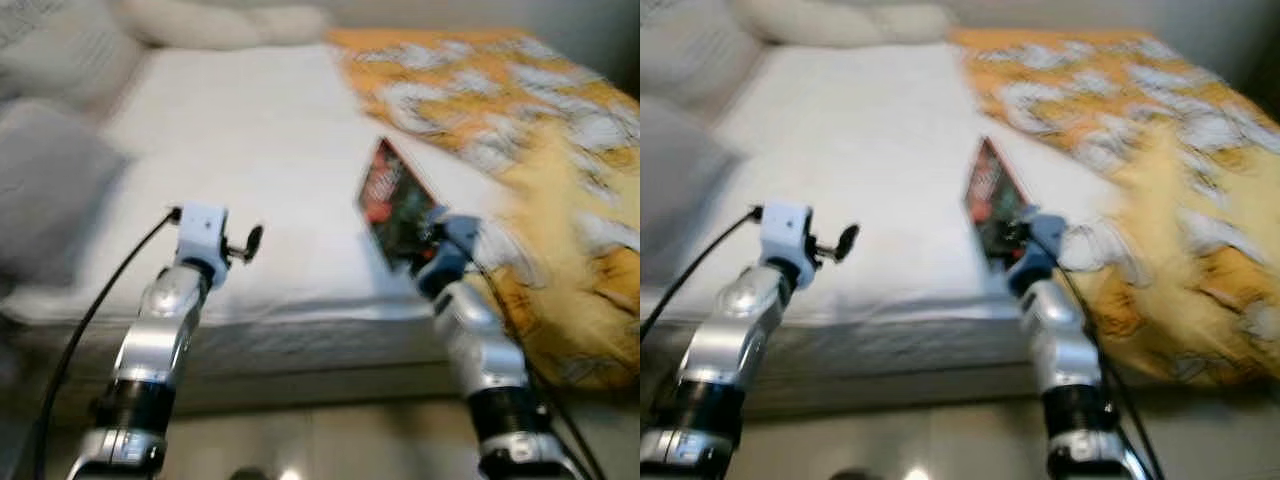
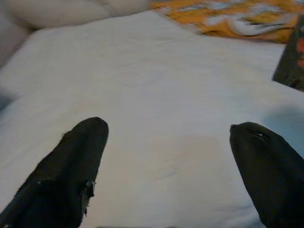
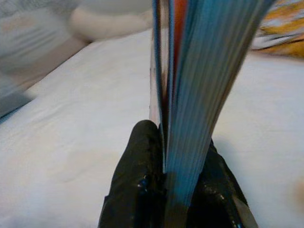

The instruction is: Clean up the room

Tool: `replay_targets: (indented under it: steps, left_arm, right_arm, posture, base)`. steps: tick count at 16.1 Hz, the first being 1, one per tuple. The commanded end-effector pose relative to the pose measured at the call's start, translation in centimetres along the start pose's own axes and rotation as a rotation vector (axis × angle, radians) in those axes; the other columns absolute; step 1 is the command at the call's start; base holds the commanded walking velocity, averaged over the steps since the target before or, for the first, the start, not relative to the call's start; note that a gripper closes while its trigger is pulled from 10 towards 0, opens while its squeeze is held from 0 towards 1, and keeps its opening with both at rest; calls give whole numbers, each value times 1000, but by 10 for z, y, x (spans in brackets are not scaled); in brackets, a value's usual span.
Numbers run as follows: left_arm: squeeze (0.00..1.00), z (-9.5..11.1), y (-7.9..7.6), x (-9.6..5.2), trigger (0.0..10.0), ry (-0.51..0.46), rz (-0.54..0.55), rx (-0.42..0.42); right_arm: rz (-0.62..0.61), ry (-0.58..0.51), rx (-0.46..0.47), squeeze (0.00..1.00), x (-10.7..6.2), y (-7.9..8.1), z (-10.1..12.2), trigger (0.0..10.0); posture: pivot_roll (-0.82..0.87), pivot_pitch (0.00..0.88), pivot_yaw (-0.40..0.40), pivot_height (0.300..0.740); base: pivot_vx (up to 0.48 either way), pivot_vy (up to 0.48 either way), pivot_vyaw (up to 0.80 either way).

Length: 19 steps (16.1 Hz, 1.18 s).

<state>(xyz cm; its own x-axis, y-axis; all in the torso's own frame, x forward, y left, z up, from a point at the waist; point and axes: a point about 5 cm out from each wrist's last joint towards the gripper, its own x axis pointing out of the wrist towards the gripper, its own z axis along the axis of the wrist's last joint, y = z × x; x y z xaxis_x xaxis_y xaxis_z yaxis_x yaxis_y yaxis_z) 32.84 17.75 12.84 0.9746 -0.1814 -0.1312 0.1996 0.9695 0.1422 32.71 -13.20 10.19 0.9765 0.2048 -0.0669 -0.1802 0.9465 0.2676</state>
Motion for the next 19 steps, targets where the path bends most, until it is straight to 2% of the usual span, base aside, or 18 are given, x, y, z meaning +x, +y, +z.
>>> replay_targets:
  steps: [1, 5, 9, 13, 15, 17, 19]
  left_arm:
    - [184, 0, 5, -2, 10000, -1, 15, 6]
    - [188, 0, 5, -2, 10000, -1, 15, 7]
    - [176, 2, 4, -2, 10000, -18, 9, 5]
    - [204, 3, 2, -2, 10000, -28, -10, 5]
    - [212, 2, 3, -3, 10000, -32, -10, -4]
    - [212, 2, 3, -4, 10000, -34, -13, -9]
    - [208, 1, 2, -5, 10000, -34, -19, -11]
  right_arm:
    - [56, -45, -14, 0, 5, 16, 10, 10000]
    - [43, -47, -27, 0, 6, 14, 11, 10000]
    - [-8, -30, -63, 0, 5, 9, 7, 10000]
    - [-15, -27, -53, 0, 6, 8, 6, 10000]
    - [-4, -32, -37, 0, 5, 9, 6, 10000]
    - [27, -28, -74, 0, 4, 13, 5, 10000]
    - [18, -28, -75, 0, 4, 12, 5, 10000]
  posture:
    - [96, 0, -1, 740]
    - [97, 0, 0, 740]
    - [99, 0, 0, 740]
    - [100, 0, -1, 740]
    - [100, 0, -2, 740]
    - [100, 0, -2, 740]
    - [100, 0, -2, 740]
  base:
    - [0, 349, 800]
    - [0, 344, 200]
    - [0, 0, 0]
    - [0, 0, 0]
    - [0, 0, 0]
    - [277, 0, 0]
    - [281, 0, 800]
